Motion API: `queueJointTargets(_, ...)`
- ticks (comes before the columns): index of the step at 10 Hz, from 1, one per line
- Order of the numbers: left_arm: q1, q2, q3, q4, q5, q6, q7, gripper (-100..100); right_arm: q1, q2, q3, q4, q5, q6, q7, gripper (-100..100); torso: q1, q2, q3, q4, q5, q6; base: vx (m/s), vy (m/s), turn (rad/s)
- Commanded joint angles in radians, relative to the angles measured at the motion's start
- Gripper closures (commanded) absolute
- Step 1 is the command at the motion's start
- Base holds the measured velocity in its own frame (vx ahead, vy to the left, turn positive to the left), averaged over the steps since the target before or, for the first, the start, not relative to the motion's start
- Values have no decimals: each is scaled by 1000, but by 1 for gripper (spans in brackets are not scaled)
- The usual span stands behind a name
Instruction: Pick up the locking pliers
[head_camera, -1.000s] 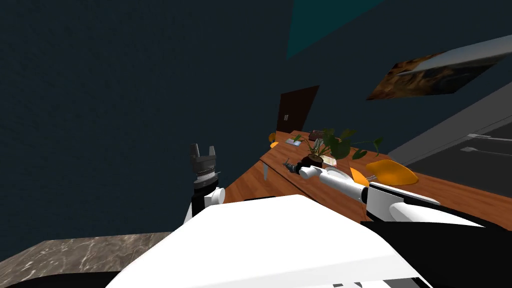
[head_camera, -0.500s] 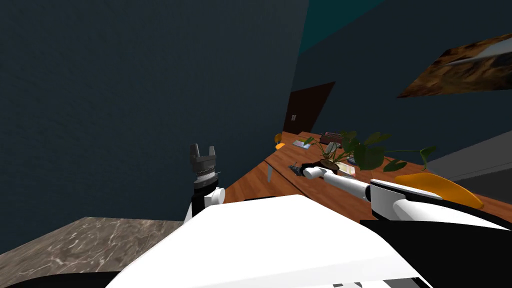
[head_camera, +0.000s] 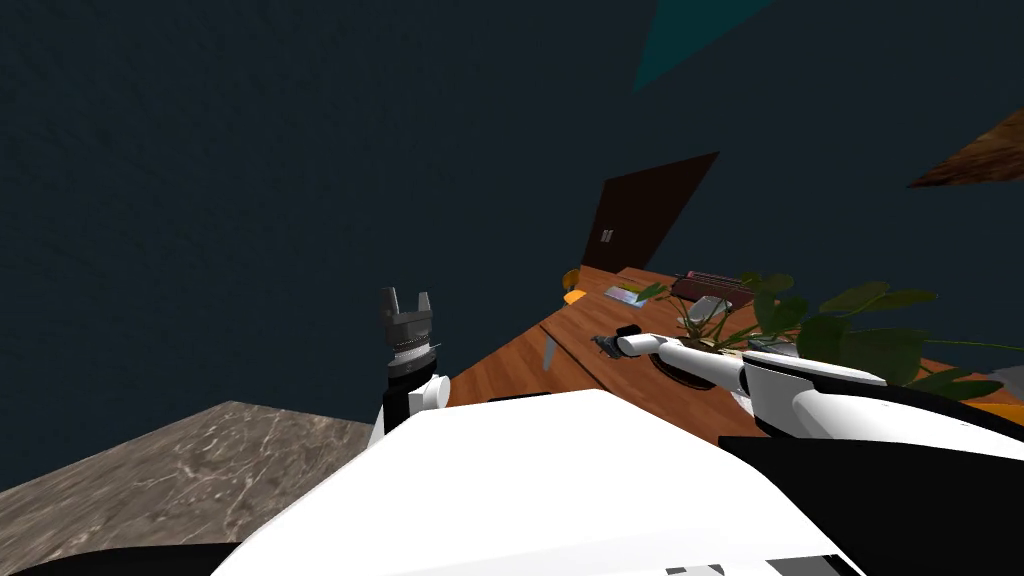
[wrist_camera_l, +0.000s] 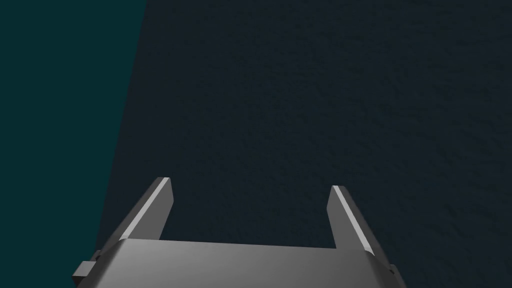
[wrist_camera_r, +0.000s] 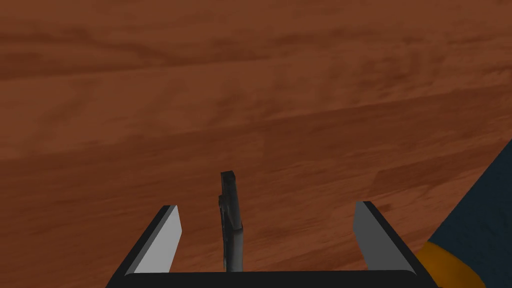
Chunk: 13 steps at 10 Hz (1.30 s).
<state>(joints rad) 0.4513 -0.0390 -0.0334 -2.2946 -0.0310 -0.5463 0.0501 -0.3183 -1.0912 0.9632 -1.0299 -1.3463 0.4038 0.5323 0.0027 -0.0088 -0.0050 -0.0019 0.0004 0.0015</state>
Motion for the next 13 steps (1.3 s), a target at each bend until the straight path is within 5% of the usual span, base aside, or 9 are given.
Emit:
queueJointTargets(1,0,0,0,0,0,0,0,0,13,-26,21,-12,12,9,-31,-100,0,0,0,0,0,0,59,19,102)
queueJointTargets(4,0,0,0,0,0,0,0,0,7,-48,59,24,-28,35,-24,-100,0,3,2,1,0,0,42,15,111)
queueJointTargets(6,0,0,0,0,0,0,0,0,0,-86,124,82,-99,79,-14,-100,0,1,1,0,0,1,89,25,223)
queueJointTargets(8,0,0,0,0,0,0,0,0,0,-86,129,82,-99,79,-14,-100,0,0,0,0,0,1,62,2,30)
queueJointTargets(10,0,0,0,0,0,0,0,0,-3,-113,187,125,-157,114,-9,-100,-1,3,2,1,0,1,41,3,174)
queueJointTargets(13,0,0,0,0,0,0,0,0,-2,-122,210,141,-180,128,-7,-100,-1,4,2,1,0,2,32,-1,55)
